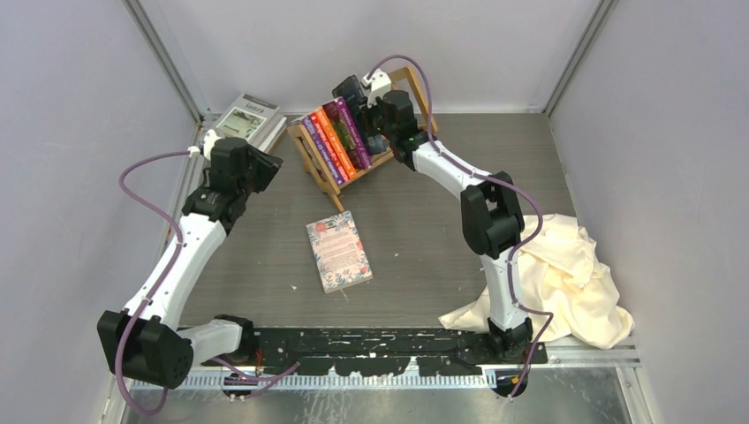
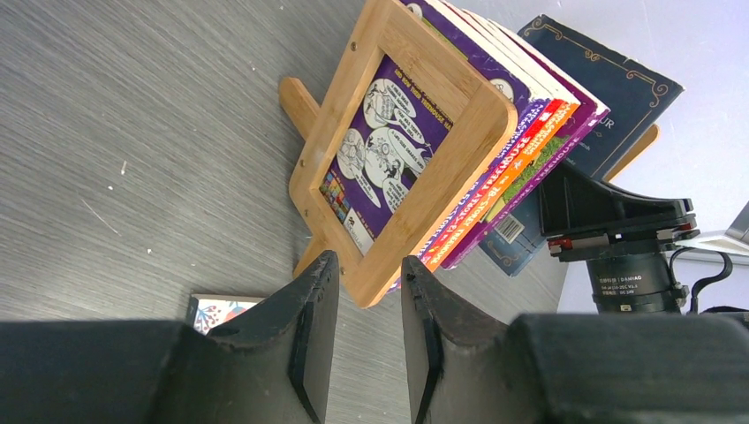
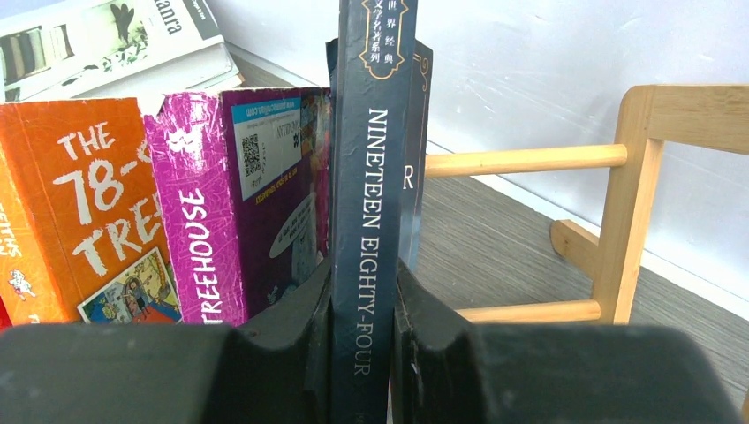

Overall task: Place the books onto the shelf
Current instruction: Place the book on the shelf.

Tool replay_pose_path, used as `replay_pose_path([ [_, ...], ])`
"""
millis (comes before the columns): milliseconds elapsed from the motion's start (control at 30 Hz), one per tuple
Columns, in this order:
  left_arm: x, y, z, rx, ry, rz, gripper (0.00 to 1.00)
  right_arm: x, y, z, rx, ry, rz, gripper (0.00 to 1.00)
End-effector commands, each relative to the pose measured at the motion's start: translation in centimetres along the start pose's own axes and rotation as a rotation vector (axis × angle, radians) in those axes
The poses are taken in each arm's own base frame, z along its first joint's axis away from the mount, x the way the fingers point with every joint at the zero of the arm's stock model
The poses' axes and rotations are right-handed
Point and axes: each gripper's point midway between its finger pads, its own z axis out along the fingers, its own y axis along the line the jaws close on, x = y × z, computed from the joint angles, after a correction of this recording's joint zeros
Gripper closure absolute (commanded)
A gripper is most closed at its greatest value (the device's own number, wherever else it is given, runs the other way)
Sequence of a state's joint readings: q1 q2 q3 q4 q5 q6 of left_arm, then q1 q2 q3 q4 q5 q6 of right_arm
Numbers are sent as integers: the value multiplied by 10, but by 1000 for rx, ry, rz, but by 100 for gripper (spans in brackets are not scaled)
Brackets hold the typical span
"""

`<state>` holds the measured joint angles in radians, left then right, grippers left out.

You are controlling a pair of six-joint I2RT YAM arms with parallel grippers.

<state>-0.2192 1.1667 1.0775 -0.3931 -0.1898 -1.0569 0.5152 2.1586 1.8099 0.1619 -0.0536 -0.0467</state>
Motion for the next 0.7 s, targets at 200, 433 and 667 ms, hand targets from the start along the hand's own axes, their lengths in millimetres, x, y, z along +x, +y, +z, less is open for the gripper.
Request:
replay_pose_path([
  [200, -16, -14, -6, 59, -55, 8, 68, -130, 14, -31, -13, -342, -52, 99],
  [433, -12, -7, -3, 67, -67, 8, 68, -111, 30, -24, -36, -341, -75, 99],
  [667, -8, 6, -2, 61, -81, 9, 68, -85, 41, -19, -50, -319, -88, 99],
])
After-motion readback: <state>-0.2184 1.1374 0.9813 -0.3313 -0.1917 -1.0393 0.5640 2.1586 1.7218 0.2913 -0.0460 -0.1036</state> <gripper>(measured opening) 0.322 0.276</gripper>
